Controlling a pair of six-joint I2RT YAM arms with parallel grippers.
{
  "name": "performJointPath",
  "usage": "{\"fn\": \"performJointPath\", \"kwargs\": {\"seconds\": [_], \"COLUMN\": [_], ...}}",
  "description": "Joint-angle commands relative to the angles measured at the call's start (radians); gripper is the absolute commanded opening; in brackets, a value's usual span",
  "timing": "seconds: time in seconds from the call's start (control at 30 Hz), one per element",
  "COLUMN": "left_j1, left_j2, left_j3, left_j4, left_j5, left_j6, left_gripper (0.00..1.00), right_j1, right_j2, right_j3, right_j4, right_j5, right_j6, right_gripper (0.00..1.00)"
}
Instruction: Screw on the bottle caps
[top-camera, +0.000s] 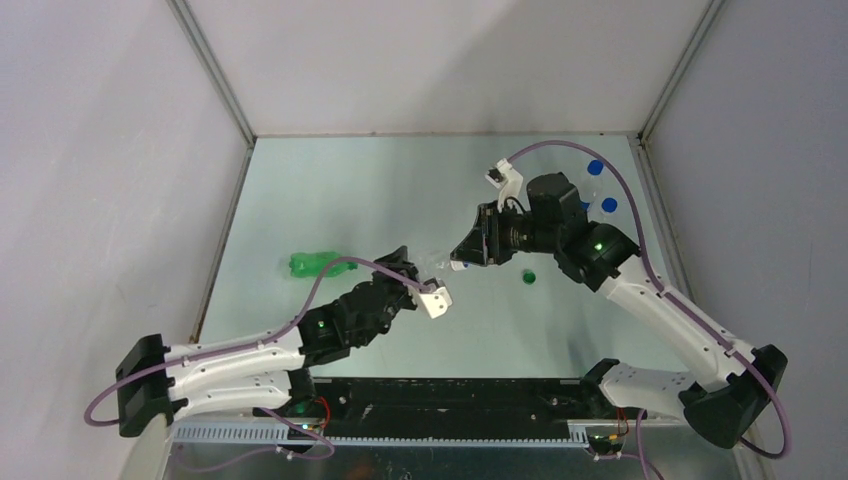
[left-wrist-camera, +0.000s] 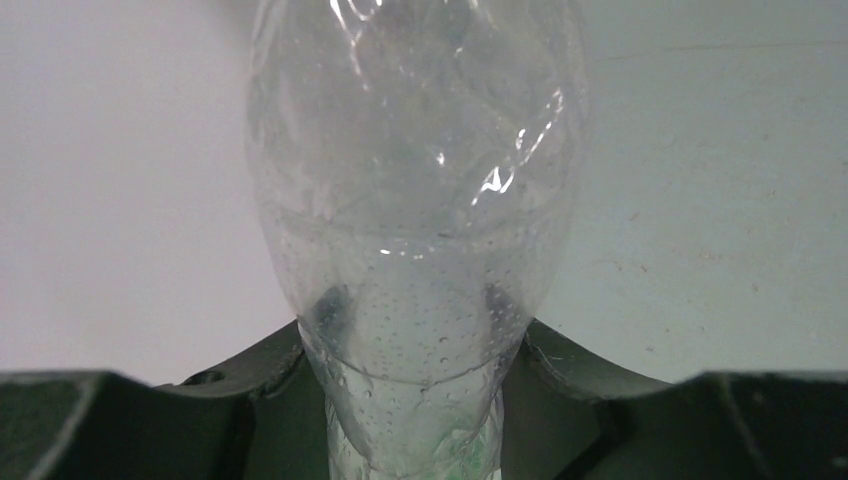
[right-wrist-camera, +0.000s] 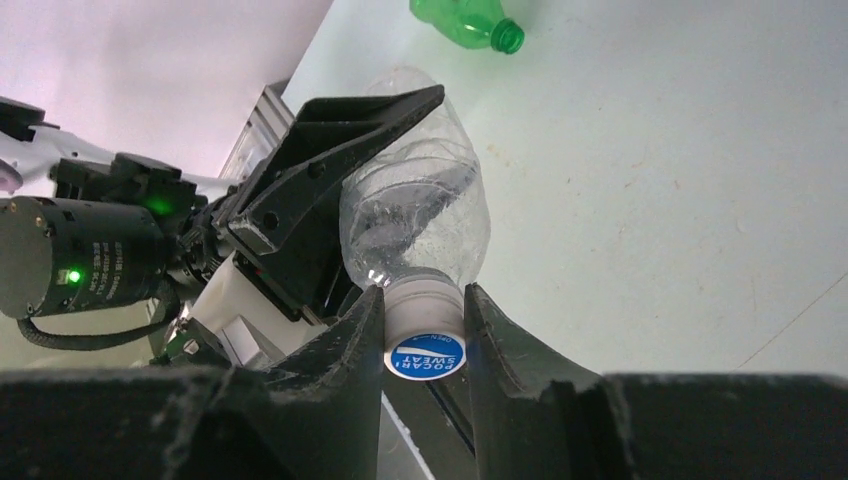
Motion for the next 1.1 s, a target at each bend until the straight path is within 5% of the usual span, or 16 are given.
{"fn": "performJointPath", "kwargs": {"seconds": [0.0, 0.03, 0.17, 0.43, 0.9, 1.07], "left_j1": [-0.026, -0.024, -0.012, 0.016, 0.04, 0.052], "left_j2": [0.02, 0.022, 0.027, 0.026, 0.022, 0.027], "left_j3": [0.023, 0.022, 0.02, 0.026, 0.02, 0.022], "left_j4": [0.112, 0.112, 0.114, 0.143, 0.21, 0.226], "left_j5": [0.007, 0.008, 0.035, 0.061, 0.116, 0.124], "left_j6": [-0.08, -0.096, -0.193, -0.317, -0.411, -0.454], "left_gripper": [0.0, 0.0, 0.0, 0.0, 0.0, 0.0], "right_j1": [0.0, 0.003, 0.011, 0.047, 0.072, 0.081], "right_j2": [-0.049, -0.056, -0.083, -0.087, -0.069, -0.048], "right_j3": [0.044, 0.042, 0.032, 0.017, 0.003, 0.003], "right_j4": [0.104, 0.108, 0.145, 0.143, 0.137, 0.166], "right_j5": [0.08, 0.085, 0.098, 0.137, 0.206, 0.173], "right_j6": [-0.019, -0.054, -0.096, -0.086, -0.078, -0.076], "right_gripper": [0.34, 0.46, 0.63, 0.65, 0.51, 0.26]}}
